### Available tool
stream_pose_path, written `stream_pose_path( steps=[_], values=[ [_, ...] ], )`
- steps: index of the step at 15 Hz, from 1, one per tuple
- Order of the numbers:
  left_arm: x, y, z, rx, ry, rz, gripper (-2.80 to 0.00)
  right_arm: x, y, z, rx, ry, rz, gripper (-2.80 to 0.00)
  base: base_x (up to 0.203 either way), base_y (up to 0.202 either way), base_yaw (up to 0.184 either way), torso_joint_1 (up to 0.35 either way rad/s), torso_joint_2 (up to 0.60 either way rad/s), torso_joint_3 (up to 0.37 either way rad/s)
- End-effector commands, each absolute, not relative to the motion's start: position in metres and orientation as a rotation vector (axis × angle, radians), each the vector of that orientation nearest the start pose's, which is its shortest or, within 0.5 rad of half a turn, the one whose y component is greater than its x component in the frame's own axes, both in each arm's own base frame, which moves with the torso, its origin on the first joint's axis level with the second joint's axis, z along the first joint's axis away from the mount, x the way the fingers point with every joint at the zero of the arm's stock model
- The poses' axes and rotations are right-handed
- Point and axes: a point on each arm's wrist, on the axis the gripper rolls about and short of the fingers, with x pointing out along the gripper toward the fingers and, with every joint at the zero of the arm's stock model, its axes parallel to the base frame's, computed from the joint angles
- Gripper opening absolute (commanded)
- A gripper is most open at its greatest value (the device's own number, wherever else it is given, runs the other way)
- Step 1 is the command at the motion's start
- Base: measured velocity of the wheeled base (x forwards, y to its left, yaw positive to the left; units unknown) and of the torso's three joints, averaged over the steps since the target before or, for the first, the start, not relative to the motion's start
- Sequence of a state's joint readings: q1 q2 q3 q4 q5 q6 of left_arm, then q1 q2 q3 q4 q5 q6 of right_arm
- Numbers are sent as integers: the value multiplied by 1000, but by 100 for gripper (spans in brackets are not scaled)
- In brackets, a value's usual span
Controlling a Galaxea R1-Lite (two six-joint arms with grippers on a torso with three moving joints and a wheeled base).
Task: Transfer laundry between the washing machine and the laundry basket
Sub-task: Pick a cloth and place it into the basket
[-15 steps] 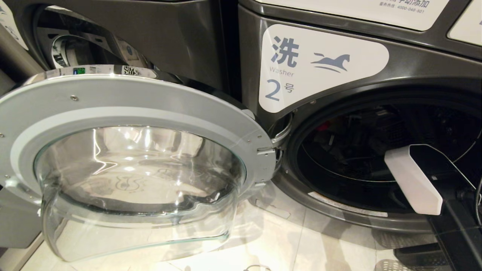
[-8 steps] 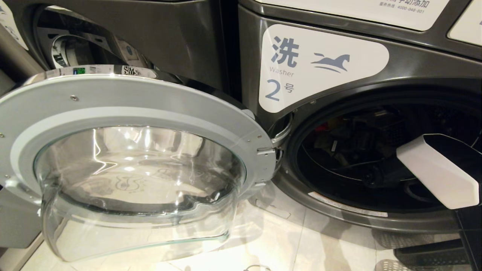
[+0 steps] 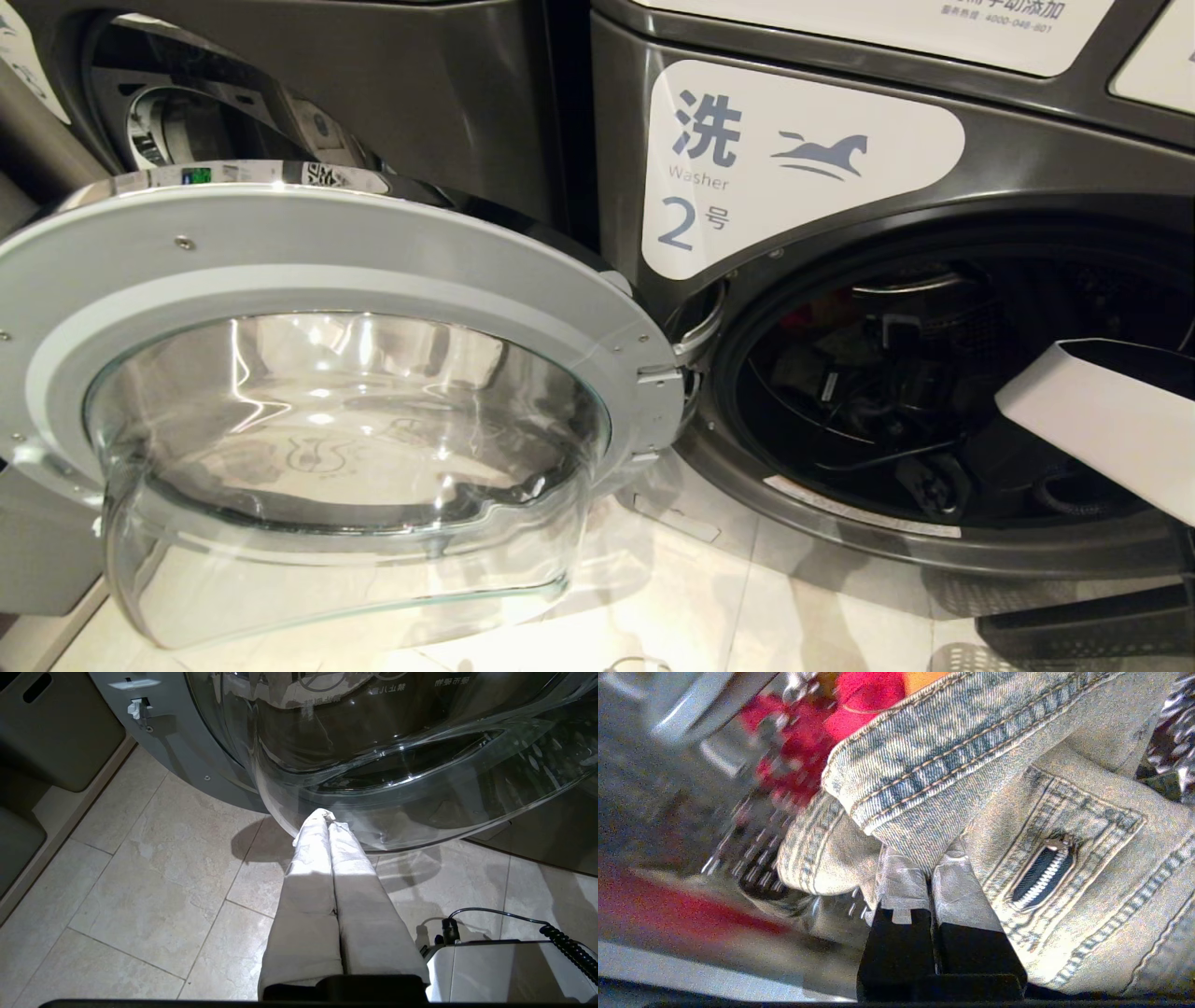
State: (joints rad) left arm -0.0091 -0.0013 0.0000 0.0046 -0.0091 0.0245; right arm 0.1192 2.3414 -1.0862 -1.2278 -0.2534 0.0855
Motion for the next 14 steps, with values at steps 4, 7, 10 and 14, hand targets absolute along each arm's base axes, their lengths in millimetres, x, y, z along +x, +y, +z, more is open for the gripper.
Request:
stream_pose_path(
  steps=[4,7,10,14],
  values=[
    [-23,0,75,25,4,-18,-280,405,52,79,82,6,-114,-280,0,0,0,0,0,0],
    [-23,0,75,25,4,-18,-280,393,51,88,82,-8,-112,-280,0,0,0,0,0,0],
    [-23,0,75,25,4,-18,-280,367,49,114,59,-37,-102,-280,0,0,0,0,0,0],
    [-23,0,75,25,4,-18,-280,329,47,103,40,42,-90,-280,0,0,0,0,0,0]
  ],
)
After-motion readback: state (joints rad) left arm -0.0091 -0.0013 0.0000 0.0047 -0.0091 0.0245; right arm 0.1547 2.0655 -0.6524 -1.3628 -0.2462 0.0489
